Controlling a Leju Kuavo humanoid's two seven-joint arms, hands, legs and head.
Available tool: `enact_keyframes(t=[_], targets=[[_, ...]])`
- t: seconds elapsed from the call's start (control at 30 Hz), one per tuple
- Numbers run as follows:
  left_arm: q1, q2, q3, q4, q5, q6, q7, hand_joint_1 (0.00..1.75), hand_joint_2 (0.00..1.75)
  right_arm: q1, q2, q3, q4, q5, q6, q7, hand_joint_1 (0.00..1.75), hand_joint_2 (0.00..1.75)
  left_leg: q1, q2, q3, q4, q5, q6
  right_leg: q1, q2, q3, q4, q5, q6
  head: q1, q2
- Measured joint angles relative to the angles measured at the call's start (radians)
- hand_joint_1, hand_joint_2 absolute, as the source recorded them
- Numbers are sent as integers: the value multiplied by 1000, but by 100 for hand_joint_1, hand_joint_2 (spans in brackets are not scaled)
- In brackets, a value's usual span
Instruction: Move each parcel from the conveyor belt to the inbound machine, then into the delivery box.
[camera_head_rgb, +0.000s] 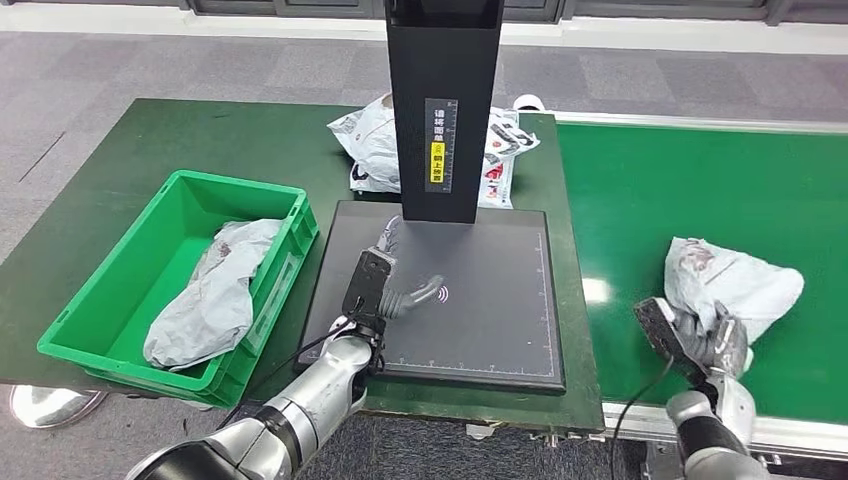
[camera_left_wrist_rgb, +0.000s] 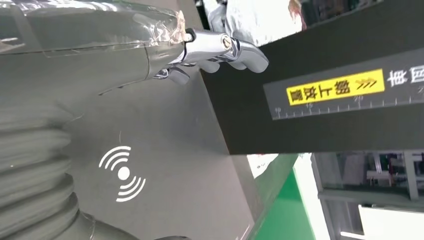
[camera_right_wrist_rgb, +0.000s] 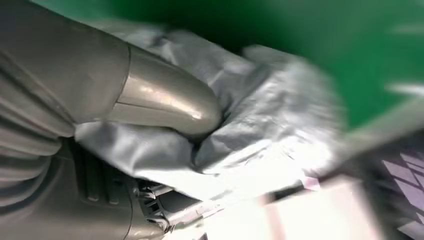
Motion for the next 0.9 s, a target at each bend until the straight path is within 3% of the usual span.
enact_keyframes(t=[0.03,0.1,0.27,0.4,0.63,0.9], targets=[[0,1,6,-5,-5,1,-2,0,175,-2,27,4,-35,-87,12,-72,175,175,0,0,0,0,0,0,0,0,0,0,0,0,0,0],[0,3,20,-18,-16,1,-4,0,175,14,80,50,-133,-245,36,-108,175,175,0,-1,0,0,1,-1,1,-1,0,0,0,-1,0,0],[0,13,56,-50,-37,12,-10,0,175,104,158,345,-418,-463,47,-10,175,175,1,-2,-1,-1,1,-2,1,-1,-2,1,-1,-2,0,0],[0,17,75,-69,-44,16,-17,0,175,137,178,547,-546,-514,43,9,175,175,1,-1,-2,-1,1,-2,1,1,-3,1,-1,-2,0,0],[-1,26,92,-101,-42,13,-25,0,175,132,215,835,-638,-509,146,63,175,175,1,-1,-2,-1,1,-2,1,0,-4,1,-1,-2,0,0],[-1,34,93,-116,-37,13,-23,0,175,129,222,961,-677,-535,146,79,175,175,1,-4,-3,0,1,-2,0,-2,-4,1,-1,-2,0,0]])
